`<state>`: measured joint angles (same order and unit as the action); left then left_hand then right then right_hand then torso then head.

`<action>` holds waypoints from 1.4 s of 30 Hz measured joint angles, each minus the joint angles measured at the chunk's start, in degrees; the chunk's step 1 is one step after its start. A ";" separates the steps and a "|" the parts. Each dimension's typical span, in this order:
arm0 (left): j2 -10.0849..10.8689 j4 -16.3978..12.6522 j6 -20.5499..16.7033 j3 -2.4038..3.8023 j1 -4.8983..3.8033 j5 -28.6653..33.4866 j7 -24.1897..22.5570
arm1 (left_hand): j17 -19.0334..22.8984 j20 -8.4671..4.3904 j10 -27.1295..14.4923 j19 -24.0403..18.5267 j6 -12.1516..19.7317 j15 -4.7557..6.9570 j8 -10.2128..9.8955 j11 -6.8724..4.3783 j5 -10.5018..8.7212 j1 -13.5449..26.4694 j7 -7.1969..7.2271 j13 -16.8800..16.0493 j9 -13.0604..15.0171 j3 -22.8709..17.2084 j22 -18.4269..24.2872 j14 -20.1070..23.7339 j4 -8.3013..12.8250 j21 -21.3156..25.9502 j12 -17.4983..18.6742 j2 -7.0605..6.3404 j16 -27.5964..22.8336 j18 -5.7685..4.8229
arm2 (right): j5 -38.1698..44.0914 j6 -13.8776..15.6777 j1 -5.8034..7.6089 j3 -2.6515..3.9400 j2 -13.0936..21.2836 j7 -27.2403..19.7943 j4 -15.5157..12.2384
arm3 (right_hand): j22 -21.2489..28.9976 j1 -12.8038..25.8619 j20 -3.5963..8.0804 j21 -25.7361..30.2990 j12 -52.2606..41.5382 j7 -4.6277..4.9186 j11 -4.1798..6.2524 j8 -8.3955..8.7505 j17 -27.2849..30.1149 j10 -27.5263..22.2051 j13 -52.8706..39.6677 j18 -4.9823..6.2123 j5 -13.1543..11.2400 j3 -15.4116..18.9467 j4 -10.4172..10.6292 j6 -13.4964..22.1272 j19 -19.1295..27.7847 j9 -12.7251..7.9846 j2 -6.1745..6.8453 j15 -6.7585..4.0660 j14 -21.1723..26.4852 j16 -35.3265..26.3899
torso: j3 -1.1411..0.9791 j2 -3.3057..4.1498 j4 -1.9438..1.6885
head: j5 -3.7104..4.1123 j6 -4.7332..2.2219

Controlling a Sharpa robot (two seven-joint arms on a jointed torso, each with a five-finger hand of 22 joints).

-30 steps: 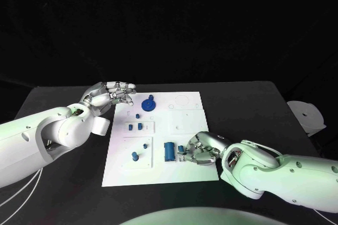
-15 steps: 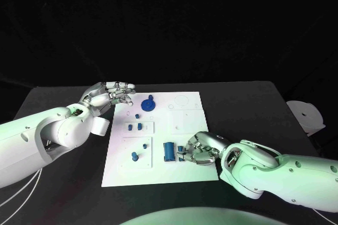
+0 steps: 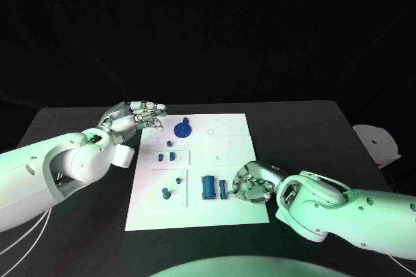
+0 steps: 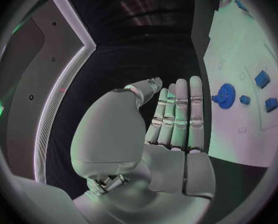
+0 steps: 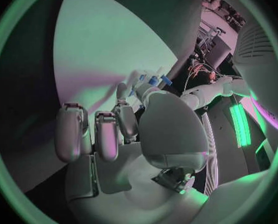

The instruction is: Assemble the parts on the task board

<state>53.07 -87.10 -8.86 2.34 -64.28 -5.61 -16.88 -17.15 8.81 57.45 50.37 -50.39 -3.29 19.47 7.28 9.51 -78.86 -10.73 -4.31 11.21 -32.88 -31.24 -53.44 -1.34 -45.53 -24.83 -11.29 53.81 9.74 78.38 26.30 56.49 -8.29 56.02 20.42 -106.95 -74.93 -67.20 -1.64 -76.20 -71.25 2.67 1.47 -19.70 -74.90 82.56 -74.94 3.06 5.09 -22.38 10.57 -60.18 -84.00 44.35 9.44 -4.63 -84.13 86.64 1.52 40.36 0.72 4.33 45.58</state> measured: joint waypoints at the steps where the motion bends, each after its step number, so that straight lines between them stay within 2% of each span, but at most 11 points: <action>1: -0.01 0.01 0.00 0.00 0.00 0.00 0.00 | 0.00 0.00 0.00 0.00 0.00 0.00 0.00 0.00 0.00 0.00 0.00 0.00 0.00 0.00 0.00 0.00 0.00 0.00 0.00 0.00 0.00 0.00 | 0.05 -0.15 0.00 0.00 -0.02 -0.03 0.04 | 0.00 0.00 0.00 0.00 0.00 0.00 0.00 0.00 0.00 0.00 0.00 0.00 0.00 0.00 0.00 0.00 0.00 0.00 0.00 0.00 0.00 0.00 | 0.00 0.00 0.01 | -0.01 -0.03; 12: -0.04 0.26 0.01 -0.16 0.01 0.00 0.00 | 0.00 0.00 0.00 0.00 0.00 0.00 0.00 0.00 0.00 0.00 0.00 0.00 0.00 0.00 0.00 0.00 0.00 0.00 0.00 0.00 0.00 0.00 | -5.09 1.33 1.28 0.01 0.34 -3.43 1.40 | 0.01 0.32 -0.27 5.08 3.18 1.20 -0.96 1.65 -0.02 -1.08 0.20 -0.01 0.23 0.13 1.17 1.72 0.40 -0.84 -0.31 0.05 0.00 -0.87 | 0.07 -0.14 0.05 | -0.07 -0.64; 16: -0.07 0.62 -0.02 -0.39 0.03 0.00 -0.13 | 0.06 0.00 0.00 0.00 0.00 0.00 0.00 0.00 0.00 0.00 0.00 0.05 0.00 0.00 0.00 0.00 0.00 0.00 0.00 0.00 0.00 0.00 | -14.21 2.33 3.28 0.11 0.14 -9.30 4.01 | 0.01 -0.79 -1.11 14.88 11.72 2.36 -1.92 2.95 3.06 -5.89 5.83 1.83 1.40 -0.70 0.60 4.23 4.47 -1.14 -1.35 1.07 0.18 -4.98 | 0.16 -0.27 0.02 | 0.07 -1.54; 18: -0.13 0.98 -0.06 -0.54 0.13 0.03 -0.24 | 0.06 0.00 0.00 0.00 0.00 0.00 0.00 0.00 0.00 0.16 0.00 0.05 0.00 0.01 0.07 0.00 -0.02 0.29 0.00 0.15 0.00 0.00 | -20.46 2.50 4.46 0.10 -0.44 -13.44 6.46 | 0.01 -1.62 -1.36 19.13 15.30 2.69 -2.21 3.02 6.05 -7.87 8.34 2.33 1.62 -1.25 0.06 4.83 6.11 -1.14 -1.47 1.18 0.13 -6.94 | 0.26 -0.43 -0.08 | 0.32 -2.16; 23: -0.51 2.42 -0.42 -0.70 0.72 0.28 -0.75 | 0.39 0.53 -0.66 -0.53 0.61 -0.84 -0.53 0.40 0.00 1.08 -0.61 0.24 -0.22 0.48 0.89 0.84 -0.48 1.80 0.81 -0.33 -0.62 0.00 | -34.64 2.05 6.85 0.13 -2.71 -22.52 13.56 | 3.45 -5.61 -2.61 45.31 33.92 4.40 -3.99 4.63 27.09 -18.89 21.53 6.65 2.01 -4.53 -3.22 8.73 17.48 -1.14 -1.71 3.05 7.91 -22.84 | 0.65 -1.09 -0.24 | 0.74 -3.86; 25: -0.85 3.30 -0.85 -0.75 1.07 0.65 -1.15 | 1.01 1.08 -1.62 -1.16 0.77 -1.34 -0.53 0.72 0.00 1.15 -0.77 0.37 -0.24 0.44 1.63 2.11 -0.84 3.16 1.34 -0.40 -1.92 0.00 | -40.69 1.46 7.75 0.31 -3.98 -26.16 17.23 | 6.08 -6.29 -3.40 50.51 37.11 5.60 -4.90 5.37 35.12 -20.77 24.56 6.68 2.01 -6.26 -4.46 9.95 19.86 -1.45 -1.76 3.87 11.63 -30.34 | 0.87 -1.47 -0.24 | 0.77 -4.80; 29: -2.01 5.42 -1.92 -0.75 1.80 1.85 -2.33 | 4.05 2.67 -3.73 -5.25 1.77 -3.25 -0.77 1.86 0.00 1.46 -1.34 0.60 -0.32 -0.43 5.71 7.41 -1.71 10.25 3.51 -0.71 -9.10 0.00 | -50.56 -0.07 8.73 0.68 -6.78 -32.04 23.70 | 10.74 -6.56 -5.13 56.65 44.36 6.88 -6.51 7.03 40.64 -25.08 31.72 6.68 2.01 -9.95 -5.75 11.51 24.32 -3.40 -1.57 5.72 17.97 -40.63 | 1.14 -2.05 -0.23 | 0.65 -6.65; 33: -4.35 8.44 -3.34 -0.72 3.08 3.44 -4.14 | 7.21 4.86 -4.31 -5.82 2.79 -4.44 -1.05 2.68 0.00 1.46 -1.51 0.64 -0.62 -1.03 11.82 8.29 -2.31 19.42 7.55 -0.71 -18.28 0.00 | -58.17 -1.90 9.06 1.00 -10.08 -36.88 29.56 | 14.86 -5.73 -6.80 61.59 50.15 8.32 -8.16 8.99 43.91 -26.73 38.62 6.68 2.01 -12.05 -6.31 12.83 28.08 -5.65 -1.41 7.77 22.78 -48.57 | 1.17 -2.59 -0.25 | 0.34 -8.33; 37: -6.15 10.65 -4.91 -0.71 4.09 5.15 -6.34 | 9.50 6.98 -4.58 -7.52 3.40 -5.98 -2.03 3.41 0.00 1.46 -1.32 0.71 -1.31 -1.27 17.51 9.84 -2.55 27.94 11.78 -0.71 -26.33 0.00 | -63.49 -3.63 9.19 1.24 -12.94 -40.77 34.48 | 21.65 -3.77 -9.51 69.26 56.73 9.22 -10.27 11.09 49.69 -28.27 48.08 6.19 1.68 -13.88 -7.06 13.09 34.47 -8.57 -1.28 11.40 31.49 -59.27 | 1.14 -3.15 -0.35 | 0.07 -9.87; 41: -7.11 11.87 -6.00 -0.62 4.46 6.20 -7.99 | 10.27 7.41 -4.59 -7.22 4.19 -6.20 -2.79 3.65 0.00 1.58 -1.12 0.74 -1.69 -1.10 19.89 10.04 -2.52 31.12 13.92 -0.58 -29.82 -0.01 | -66.46 -4.78 9.24 1.37 -14.60 -43.12 37.38 | 27.33 -2.60 -11.31 72.37 60.43 9.33 -11.04 12.80 53.35 -28.72 55.15 6.19 1.57 -13.21 -8.37 13.41 34.52 -11.33 -2.01 11.90 32.42 -64.52 | 1.02 -3.49 -0.46 | -0.13 -10.95; 42: -7.09 11.85 -6.03 -0.63 4.46 6.21 -7.99 | 10.87 6.12 -8.88 -10.69 8.18 -5.52 -4.25 2.88 -0.69 3.48 -0.52 1.06 -2.48 1.68 20.91 13.59 -2.27 32.42 14.91 0.54 -31.93 -0.09 | -66.55 -4.76 9.26 1.40 -14.59 -43.14 37.26 | 31.96 -0.42 -10.43 72.83 61.61 8.90 -10.48 13.55 55.50 -33.43 57.34 6.09 0.85 -10.05 -8.70 17.58 38.79 -14.45 -2.60 11.40 36.97 -66.78 | 1.00 -3.51 -0.47 | -0.15 -10.98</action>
<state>45.98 -75.25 -14.89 1.71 -59.82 0.60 -24.87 -6.28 14.93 48.57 39.68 -42.21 -8.81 15.22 10.16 8.82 -75.38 -11.25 -3.25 8.73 -31.19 -10.33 -39.85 -3.61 -13.12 -9.92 -10.75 21.88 9.64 11.83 21.54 65.75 -6.90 41.43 -22.72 -69.69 -42.97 -67.62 -12.08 -3.37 -9.64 11.57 -9.01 -6.15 -19.40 49.13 -17.59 9.16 5.95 -32.44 1.87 -42.60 -45.21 29.90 6.84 6.77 -47.16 19.87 2.52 36.85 0.25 4.18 34.61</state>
